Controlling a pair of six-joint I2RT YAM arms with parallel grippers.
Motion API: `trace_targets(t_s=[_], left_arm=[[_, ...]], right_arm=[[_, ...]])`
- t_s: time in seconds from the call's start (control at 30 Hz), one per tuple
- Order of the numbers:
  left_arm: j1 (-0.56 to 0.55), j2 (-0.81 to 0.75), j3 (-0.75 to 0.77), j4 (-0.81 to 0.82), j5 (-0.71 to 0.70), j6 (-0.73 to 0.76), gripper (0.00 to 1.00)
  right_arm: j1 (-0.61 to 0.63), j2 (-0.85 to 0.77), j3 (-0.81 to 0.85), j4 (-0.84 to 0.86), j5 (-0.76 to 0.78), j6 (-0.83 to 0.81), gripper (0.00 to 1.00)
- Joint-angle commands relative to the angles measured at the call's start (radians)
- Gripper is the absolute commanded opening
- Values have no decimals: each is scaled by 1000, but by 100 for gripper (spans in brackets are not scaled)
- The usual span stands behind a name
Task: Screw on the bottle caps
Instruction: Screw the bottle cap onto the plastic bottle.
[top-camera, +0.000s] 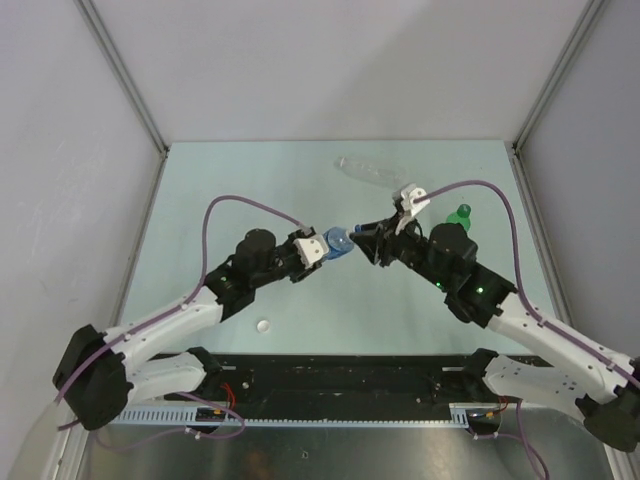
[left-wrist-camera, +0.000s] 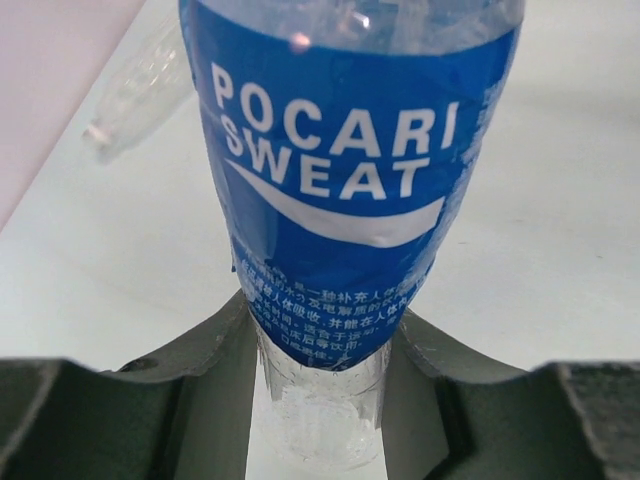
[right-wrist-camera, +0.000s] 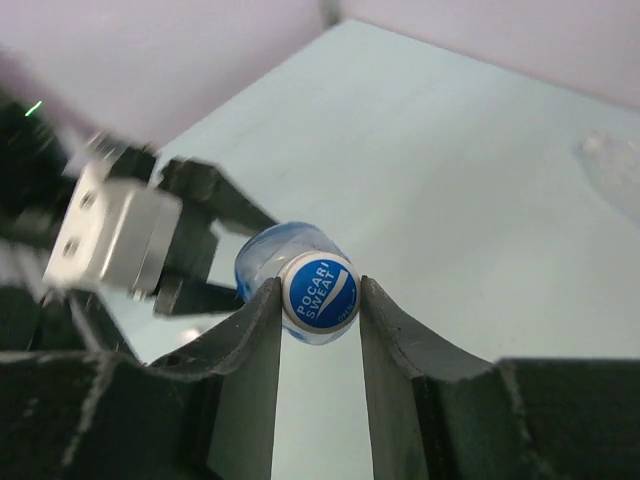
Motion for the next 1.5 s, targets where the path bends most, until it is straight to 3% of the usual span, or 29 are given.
trace_targets(t_s=[0.0,0.2,0.4,0.53,0.7,0.77,1.1,1.33,1.47], left_arm=[[-71,68,139,266,-258,-68,0],[-106,136,155,324,-312,-91,0],[-120,126,108,352,-355,-101,0],[-120,78,36,355,-279,-77,0],[-116,0,-49,353,-182,-67,0],[-108,-29,-75,353,-116,-59,0],[-61,-144,-156,289,259,43,0],[-39,-137,-132,204,362,79,0],[-35,-116,-117,175,368,89,0]], right_arm=[[21,124,-11,-93,421,347,0],[15,204,-11,18,508,554,0],[-18,199,-11,74,465,596,0],[-23,157,-12,122,316,424,32],[-38,28,-19,135,63,114,87],[-45,-42,-41,130,-76,-38,96],[-49,-282,-80,-178,-631,-628,99],[-49,-270,-81,-185,-706,-713,98],[-49,-251,-81,-144,-742,-703,92]])
